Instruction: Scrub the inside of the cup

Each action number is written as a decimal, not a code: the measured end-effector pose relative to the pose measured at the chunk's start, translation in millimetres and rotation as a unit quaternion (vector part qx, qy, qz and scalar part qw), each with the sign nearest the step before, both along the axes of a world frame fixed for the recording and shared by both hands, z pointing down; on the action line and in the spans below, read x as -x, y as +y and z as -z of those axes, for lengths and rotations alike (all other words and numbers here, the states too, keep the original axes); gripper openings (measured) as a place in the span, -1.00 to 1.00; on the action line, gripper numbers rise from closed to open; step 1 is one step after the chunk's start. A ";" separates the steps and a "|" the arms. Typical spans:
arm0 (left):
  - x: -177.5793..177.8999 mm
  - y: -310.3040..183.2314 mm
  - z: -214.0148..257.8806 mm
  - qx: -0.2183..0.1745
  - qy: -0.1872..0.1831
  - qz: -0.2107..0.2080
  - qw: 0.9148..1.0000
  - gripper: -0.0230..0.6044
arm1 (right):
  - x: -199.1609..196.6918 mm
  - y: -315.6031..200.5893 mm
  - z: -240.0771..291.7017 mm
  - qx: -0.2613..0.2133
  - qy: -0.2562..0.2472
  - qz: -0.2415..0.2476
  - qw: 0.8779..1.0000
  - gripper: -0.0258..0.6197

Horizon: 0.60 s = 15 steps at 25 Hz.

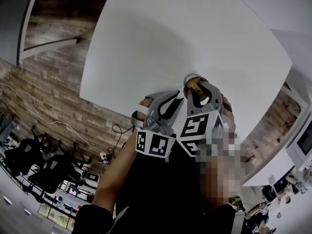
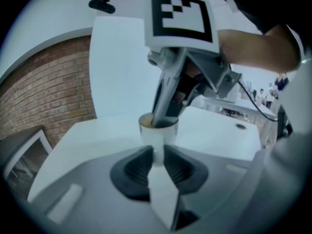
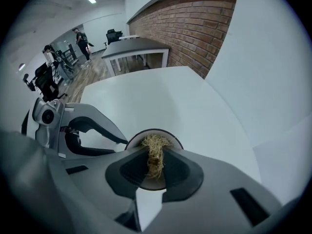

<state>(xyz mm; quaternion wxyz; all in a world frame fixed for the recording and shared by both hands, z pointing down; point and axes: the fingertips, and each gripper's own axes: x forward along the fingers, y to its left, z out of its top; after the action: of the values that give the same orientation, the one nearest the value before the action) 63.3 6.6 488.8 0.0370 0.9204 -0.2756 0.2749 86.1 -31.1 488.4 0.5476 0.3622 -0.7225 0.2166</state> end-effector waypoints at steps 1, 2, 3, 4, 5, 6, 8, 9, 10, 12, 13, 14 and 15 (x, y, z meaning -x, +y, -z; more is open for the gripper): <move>0.1 0.2 -0.5 0.000 0.000 -0.001 1.000 -0.70 | 1.0 -0.4 -1.7 0.006 0.005 0.005 1.000 -0.74; 0.1 0.1 -1.1 0.000 -0.001 -0.001 1.000 -0.70 | 1.7 -1.0 -3.2 0.011 0.009 0.010 1.000 -0.75; -0.1 -0.2 -1.6 0.001 -0.002 -0.001 1.000 -0.70 | 1.8 -1.4 -3.7 0.013 0.012 0.015 1.000 -0.74; -0.2 -0.6 -1.8 0.002 -0.003 0.000 1.000 -0.70 | 1.1 -1.0 -2.6 0.015 0.013 0.019 1.000 -0.74; -0.4 -1.2 -1.6 0.003 -0.004 0.001 1.000 -0.70 | -0.4 0.0 0.5 0.017 0.014 0.022 1.000 -0.74; -0.4 -1.9 -1.1 0.003 -0.005 0.003 1.000 -0.70 | -2.7 1.2 5.4 0.017 0.016 0.024 0.999 -0.74; -0.3 -2.7 -0.6 0.004 -0.006 0.005 1.000 -0.70 | -8.7 3.0 18.2 0.008 0.030 0.027 0.999 -0.74; -0.4 -2.9 -0.6 0.003 -0.006 0.005 1.000 -0.70 | -11.1 3.3 23.9 0.001 0.039 0.030 0.999 -0.74; -0.7 -2.9 -0.8 0.003 -0.005 0.005 1.000 -0.70 | -12.6 3.4 27.4 -0.007 0.049 0.033 0.998 -0.74; -1.4 -2.4 -1.7 0.002 -0.004 0.004 1.000 -0.70 | -12.9 3.5 25.7 -0.015 0.068 0.042 0.997 -0.74; -1.5 -2.2 -2.2 0.002 -0.003 0.005 1.000 -0.70 | -12.1 3.6 21.3 -0.014 0.075 0.046 0.996 -0.75; -1.6 -1.8 -2.4 0.002 -0.002 0.005 1.000 -0.70 | -11.2 4.0 15.7 -0.010 0.080 0.050 0.995 -0.74; -1.6 -1.6 -2.1 0.002 -0.002 0.005 1.000 -0.70 | -10.4 4.4 10.0 -0.004 0.083 0.052 0.995 -0.75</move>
<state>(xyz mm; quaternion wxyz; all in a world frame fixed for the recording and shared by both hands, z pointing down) 64.9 5.0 491.0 0.0400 0.9181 -0.2801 0.2775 96.5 -26.7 478.4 0.6146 0.3429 -0.6936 0.1539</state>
